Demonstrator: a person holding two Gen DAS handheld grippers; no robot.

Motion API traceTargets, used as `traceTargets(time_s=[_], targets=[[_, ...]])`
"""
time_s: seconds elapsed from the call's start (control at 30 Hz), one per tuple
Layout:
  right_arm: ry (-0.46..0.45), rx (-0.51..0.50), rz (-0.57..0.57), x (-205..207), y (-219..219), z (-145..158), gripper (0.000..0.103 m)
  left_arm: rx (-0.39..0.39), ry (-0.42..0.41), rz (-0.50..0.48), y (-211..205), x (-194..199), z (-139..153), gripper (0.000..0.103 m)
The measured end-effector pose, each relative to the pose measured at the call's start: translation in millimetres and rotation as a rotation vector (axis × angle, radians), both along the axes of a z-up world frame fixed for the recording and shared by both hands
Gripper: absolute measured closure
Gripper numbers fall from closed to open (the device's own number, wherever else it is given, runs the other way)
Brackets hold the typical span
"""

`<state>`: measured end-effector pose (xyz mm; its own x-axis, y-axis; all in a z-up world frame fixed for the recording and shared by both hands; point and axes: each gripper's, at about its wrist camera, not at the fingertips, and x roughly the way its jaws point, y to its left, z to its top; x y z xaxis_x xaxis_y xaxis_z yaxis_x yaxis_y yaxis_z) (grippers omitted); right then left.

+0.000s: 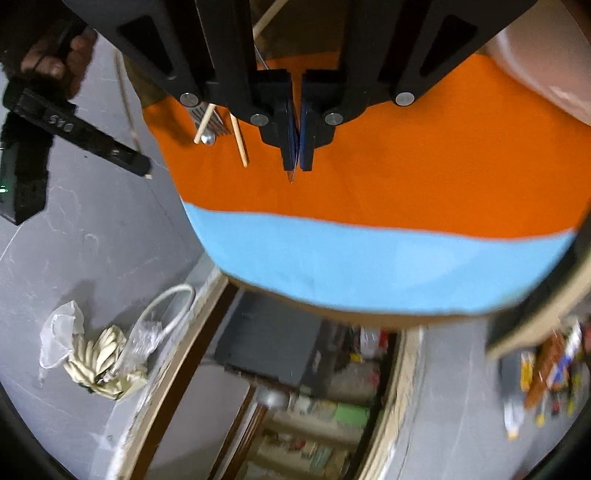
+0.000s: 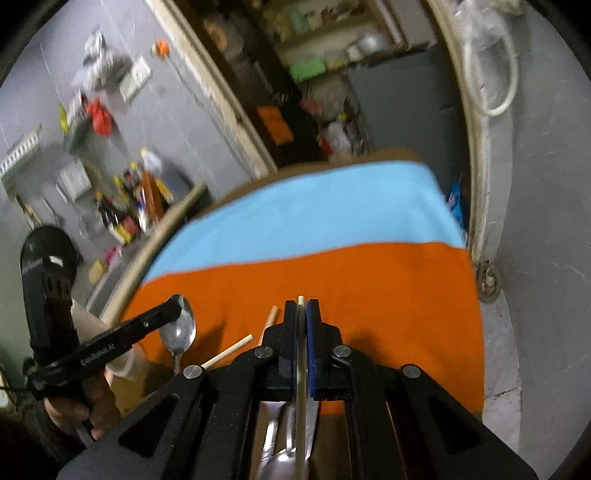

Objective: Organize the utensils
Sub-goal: 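Lift both held utensils and carry them over the white holder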

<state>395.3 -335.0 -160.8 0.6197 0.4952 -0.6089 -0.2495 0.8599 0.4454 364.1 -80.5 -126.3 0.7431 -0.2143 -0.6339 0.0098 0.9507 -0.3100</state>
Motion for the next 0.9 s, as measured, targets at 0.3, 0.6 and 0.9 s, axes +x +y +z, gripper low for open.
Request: traceTargets(time_s=[0.3,0.6,0.9], targets=[[-0.153,0.031,-0.114,-60,-5,53,0.099,0.078,-0.23,-0.028,-3,-50,70,0.1],[-0.306,0.102,-0.178,-106,19,106,0.099,0.13,-0.305,-0.03,13,-79,120,0.1],[-0.469,0.188,-0.227,-129,58,141,0.099,0.135,-0.38,0.029,56,-109,153,0.1]])
